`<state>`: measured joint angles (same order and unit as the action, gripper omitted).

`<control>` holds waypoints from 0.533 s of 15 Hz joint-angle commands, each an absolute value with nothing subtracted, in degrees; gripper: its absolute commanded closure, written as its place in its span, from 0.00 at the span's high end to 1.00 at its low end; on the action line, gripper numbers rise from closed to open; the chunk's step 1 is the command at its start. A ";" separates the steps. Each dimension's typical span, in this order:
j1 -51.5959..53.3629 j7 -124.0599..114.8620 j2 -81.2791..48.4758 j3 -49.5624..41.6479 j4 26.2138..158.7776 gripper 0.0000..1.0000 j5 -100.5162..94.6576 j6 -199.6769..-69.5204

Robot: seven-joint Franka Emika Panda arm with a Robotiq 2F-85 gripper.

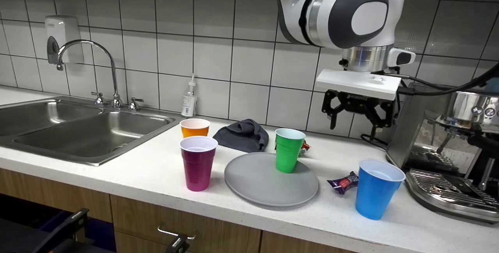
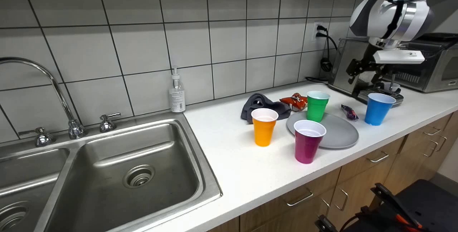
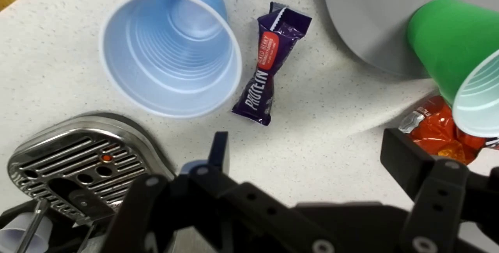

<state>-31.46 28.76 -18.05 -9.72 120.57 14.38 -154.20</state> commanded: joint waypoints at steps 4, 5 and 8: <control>-35.86 40.41 -18.87 -8.41 116.62 1.00 16.33 -148.01; -36.20 41.95 -19.14 -8.36 116.16 1.00 16.62 -147.30; -36.78 46.16 -19.89 -8.55 115.30 1.00 16.95 -145.31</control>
